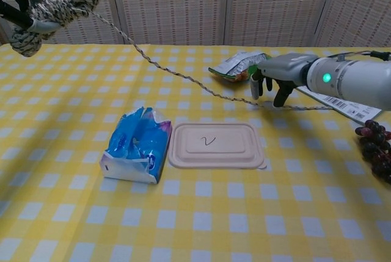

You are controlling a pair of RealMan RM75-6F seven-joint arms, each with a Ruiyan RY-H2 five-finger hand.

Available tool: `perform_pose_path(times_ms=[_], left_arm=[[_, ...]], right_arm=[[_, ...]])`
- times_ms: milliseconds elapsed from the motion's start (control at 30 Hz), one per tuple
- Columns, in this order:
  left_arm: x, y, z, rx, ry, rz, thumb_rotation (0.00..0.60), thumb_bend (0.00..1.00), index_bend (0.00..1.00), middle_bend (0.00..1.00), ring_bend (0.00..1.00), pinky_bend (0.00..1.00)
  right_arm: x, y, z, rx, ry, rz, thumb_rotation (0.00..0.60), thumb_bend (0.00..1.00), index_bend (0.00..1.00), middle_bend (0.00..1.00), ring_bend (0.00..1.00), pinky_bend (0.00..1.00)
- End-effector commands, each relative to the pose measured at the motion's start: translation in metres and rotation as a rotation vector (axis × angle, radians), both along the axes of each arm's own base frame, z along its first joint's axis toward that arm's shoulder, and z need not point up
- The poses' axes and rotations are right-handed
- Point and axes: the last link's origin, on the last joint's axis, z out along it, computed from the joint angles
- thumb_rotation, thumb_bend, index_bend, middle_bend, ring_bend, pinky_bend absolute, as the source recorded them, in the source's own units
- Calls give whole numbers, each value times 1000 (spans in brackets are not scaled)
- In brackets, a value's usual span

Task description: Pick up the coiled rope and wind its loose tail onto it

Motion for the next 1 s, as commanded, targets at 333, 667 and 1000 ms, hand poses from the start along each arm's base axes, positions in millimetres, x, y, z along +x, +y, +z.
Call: perform_pose_path(times_ms=[333,667,1000], left_arm=[[1,0,2,5,0,-1,531,246,695,738,553,344],[2,0,0,3,-1,-2,522,246,695,738,553,344],[-1,0,0,2,-4,7,518,246,695,738,553,344]], right_arm=[[-2,-5,-13,-6,17,0,600,372,457,339,307,366],[-1,-5,-19,-18,26,11,600,356,485,340,307,366],[-1,-4,-24,-33,31,17,600,311,487,344,307,366]])
